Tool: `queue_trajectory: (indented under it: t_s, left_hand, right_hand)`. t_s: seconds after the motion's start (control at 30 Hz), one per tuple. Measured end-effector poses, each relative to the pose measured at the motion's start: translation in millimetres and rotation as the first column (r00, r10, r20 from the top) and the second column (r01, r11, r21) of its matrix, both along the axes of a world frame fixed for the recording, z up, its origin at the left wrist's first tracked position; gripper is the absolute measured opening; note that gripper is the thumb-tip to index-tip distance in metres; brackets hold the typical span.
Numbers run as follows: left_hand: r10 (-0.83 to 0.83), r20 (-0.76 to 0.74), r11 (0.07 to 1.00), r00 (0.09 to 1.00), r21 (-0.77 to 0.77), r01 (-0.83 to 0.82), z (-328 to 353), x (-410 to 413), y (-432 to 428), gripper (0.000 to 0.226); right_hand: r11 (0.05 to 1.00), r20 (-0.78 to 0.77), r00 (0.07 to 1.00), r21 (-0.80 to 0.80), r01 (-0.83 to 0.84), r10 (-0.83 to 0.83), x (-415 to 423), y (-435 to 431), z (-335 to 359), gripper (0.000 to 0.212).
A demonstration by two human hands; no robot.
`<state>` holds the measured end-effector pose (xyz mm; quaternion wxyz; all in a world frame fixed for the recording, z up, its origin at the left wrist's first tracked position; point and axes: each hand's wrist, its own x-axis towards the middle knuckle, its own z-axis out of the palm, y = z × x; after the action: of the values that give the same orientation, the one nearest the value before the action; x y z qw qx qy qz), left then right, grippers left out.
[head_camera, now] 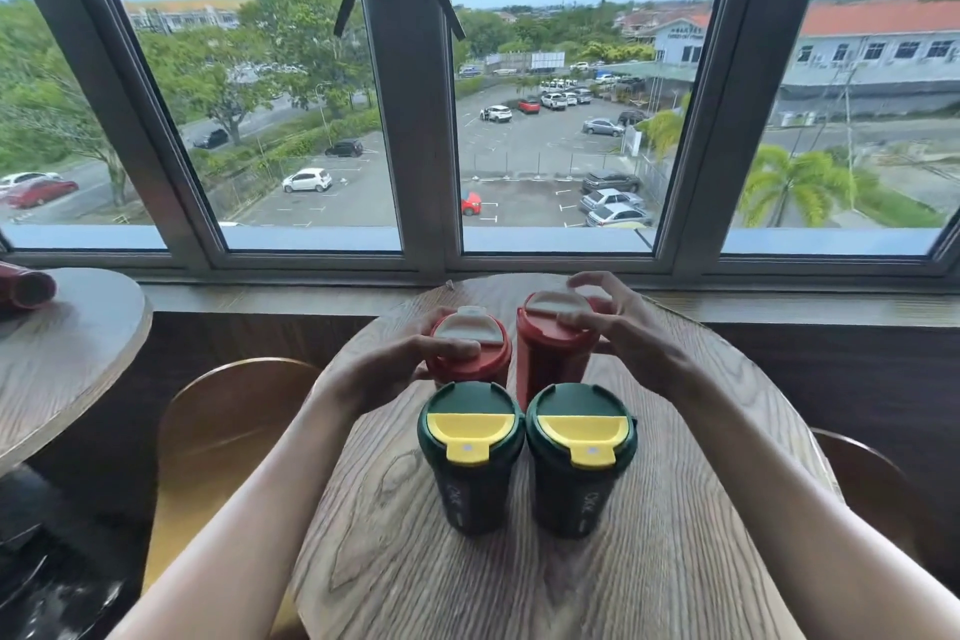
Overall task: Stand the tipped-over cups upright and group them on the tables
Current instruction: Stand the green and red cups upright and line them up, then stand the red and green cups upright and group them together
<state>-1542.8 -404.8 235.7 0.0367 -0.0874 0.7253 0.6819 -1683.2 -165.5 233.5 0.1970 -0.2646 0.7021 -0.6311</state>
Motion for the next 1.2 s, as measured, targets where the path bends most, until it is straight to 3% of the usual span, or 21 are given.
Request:
queue_trajectory:
  t_s: [0.6, 0.73, 0.83, 0.87, 1.0, 1.2]
  left_hand:
    - [0.036, -0.037, 0.999, 0.999, 0.002, -0.036, 2.2, 7.5, 8.1, 0.053]
    - [0.063, -0.095, 0.992, 0.993, -0.107, -0.073, 6.1, 15.8, 19.9, 0.047]
    - [0.130, -0.195, 0.982, 0.972, -0.112, -0.153, 8.1, 23.4, 20.7, 0.078]
    - [0.189, -0.215, 0.968, 0.958, -0.123, -0.219, 7.8, 24.0, 15.7, 0.078]
    - [0.346, -0.388, 0.845, 0.854, -0.268, -0.463, 18.5, 37.6, -11.5, 0.020]
    - [0.421, -0.482, 0.708, 0.768, -0.355, -0.611, 38.0, 94.9, -57.4, 0.011]
  right_hand:
    - [0.999, -0.021, 0.999, 0.025, -0.032, 0.033, 30.9, 9.1, -2.7, 0.052]
    - [0.998, -0.080, 0.997, 0.066, -0.001, 0.006, 31.3, 9.8, 3.8, 0.052]
    - [0.993, -0.223, 0.970, 0.055, 0.107, -0.092, 33.6, 5.2, 20.9, 0.040]
    - [0.989, -0.282, 0.951, 0.044, 0.143, -0.125, 34.5, 1.9, 29.5, 0.035]
    - [0.984, -0.449, 0.887, 0.082, 0.161, -0.108, 42.7, -24.3, 68.9, 0.023]
    - [0.984, -0.587, 0.809, 0.157, 0.079, 0.029, 84.1, -97.1, 106.2, 0.019]
